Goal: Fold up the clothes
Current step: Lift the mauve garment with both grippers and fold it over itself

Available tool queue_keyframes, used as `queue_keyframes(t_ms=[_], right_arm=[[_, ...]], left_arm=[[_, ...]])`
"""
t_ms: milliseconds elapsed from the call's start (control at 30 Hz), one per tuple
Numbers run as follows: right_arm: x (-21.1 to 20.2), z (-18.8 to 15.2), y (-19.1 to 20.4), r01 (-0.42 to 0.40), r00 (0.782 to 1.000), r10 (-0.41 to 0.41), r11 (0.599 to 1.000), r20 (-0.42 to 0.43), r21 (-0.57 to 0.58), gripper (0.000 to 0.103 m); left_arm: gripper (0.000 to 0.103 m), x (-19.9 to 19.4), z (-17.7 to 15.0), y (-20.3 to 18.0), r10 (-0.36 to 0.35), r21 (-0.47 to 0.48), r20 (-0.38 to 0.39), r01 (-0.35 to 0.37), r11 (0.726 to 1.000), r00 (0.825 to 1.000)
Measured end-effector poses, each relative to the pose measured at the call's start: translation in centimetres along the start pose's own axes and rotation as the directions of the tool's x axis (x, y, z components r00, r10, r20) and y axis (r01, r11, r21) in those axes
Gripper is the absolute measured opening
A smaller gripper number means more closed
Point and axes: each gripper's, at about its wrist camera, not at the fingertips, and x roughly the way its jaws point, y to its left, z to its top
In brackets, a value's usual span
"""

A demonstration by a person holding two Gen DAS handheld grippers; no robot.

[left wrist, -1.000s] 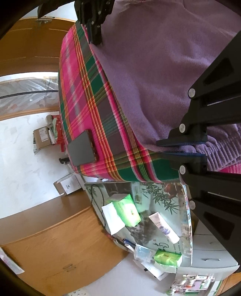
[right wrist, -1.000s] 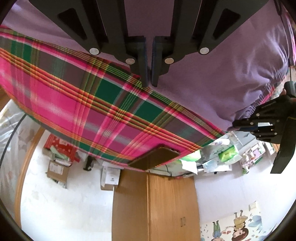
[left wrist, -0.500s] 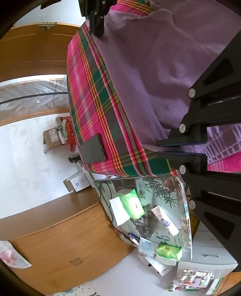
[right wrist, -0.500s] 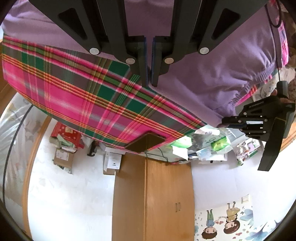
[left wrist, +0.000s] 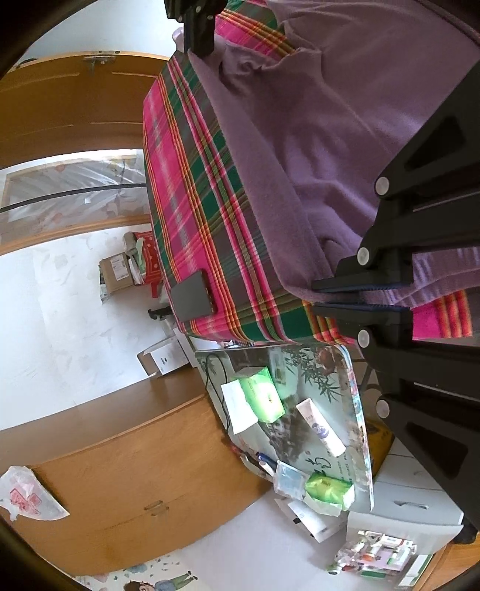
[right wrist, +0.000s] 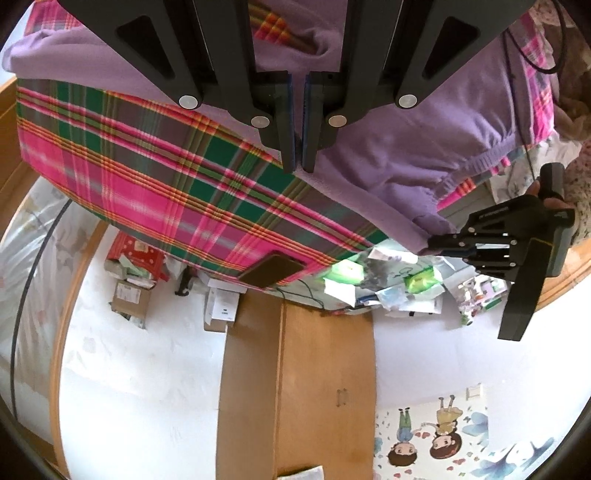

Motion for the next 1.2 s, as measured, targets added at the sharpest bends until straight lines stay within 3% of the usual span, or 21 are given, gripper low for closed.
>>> queue_keyframes(t_ms=[767, 1200], right_arm=[[-5.7, -3.3, 4.2, -0.030, 0.999, 0.030, 1.000, 0.031, -0.008, 0.003], [-7.4, -6.1, 6.4, -0.058, 0.998, 0.059, 0.998, 0.023, -0.016, 0.003]], left_arm=[[0.005, -5.1, -3.4, -1.7, 0.039, 0.055, 0.066, -0.042, 0.998, 0.997], [0.005, -6.9, -6.0, -2.4, 0.056, 0.064, 0.064, -0.060, 0.996, 0.996]])
